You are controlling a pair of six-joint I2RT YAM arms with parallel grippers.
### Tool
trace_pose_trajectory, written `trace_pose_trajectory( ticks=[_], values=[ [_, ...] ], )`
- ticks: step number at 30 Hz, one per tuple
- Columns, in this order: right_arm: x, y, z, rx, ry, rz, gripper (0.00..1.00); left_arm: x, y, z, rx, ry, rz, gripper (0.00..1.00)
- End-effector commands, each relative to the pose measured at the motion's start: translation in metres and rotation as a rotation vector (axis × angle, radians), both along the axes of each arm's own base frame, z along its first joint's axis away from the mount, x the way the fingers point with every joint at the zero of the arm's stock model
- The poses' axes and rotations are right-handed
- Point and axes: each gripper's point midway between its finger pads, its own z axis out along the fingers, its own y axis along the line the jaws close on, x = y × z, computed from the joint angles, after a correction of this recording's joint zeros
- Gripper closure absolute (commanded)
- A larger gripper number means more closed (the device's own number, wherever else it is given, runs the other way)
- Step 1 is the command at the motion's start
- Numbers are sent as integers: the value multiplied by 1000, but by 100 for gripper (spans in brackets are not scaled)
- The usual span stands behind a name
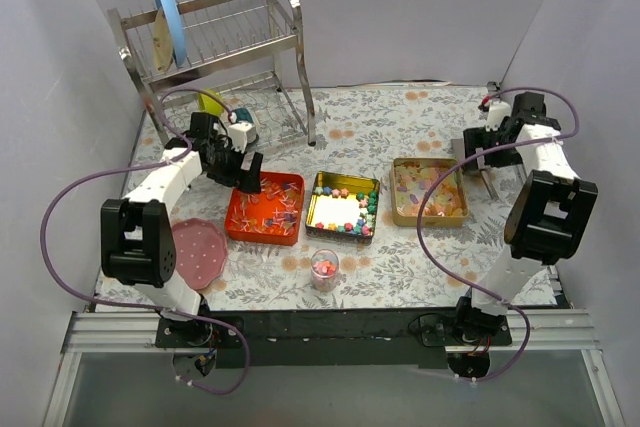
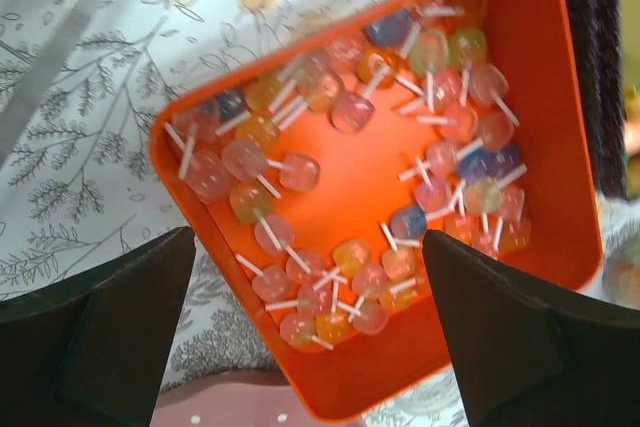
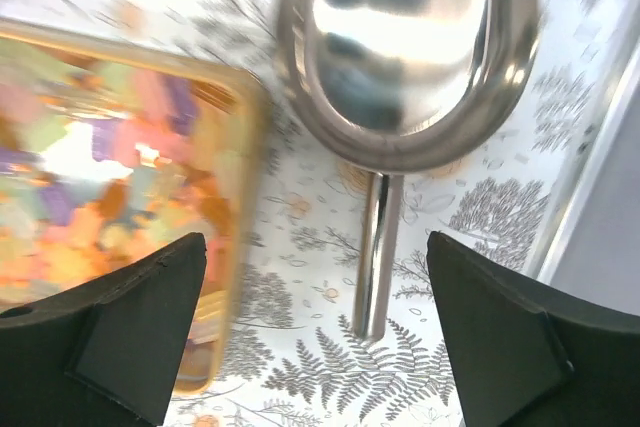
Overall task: Pack the candies
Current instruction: Place the spatula at the center of the board, then pick up the bottle lid at the center of the board.
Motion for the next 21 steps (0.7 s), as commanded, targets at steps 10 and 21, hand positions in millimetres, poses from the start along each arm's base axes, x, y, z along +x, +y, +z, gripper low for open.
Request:
trace_pose_trajectory(
  ticks=[10,21],
  values=[
    [-17,180,151,212,-345,527,2,-125,-4,29,-16,-40,-459,2],
    [-61,203,180,331,-325,528,2,-190,18,5,81,-43,-523,2]
  ],
)
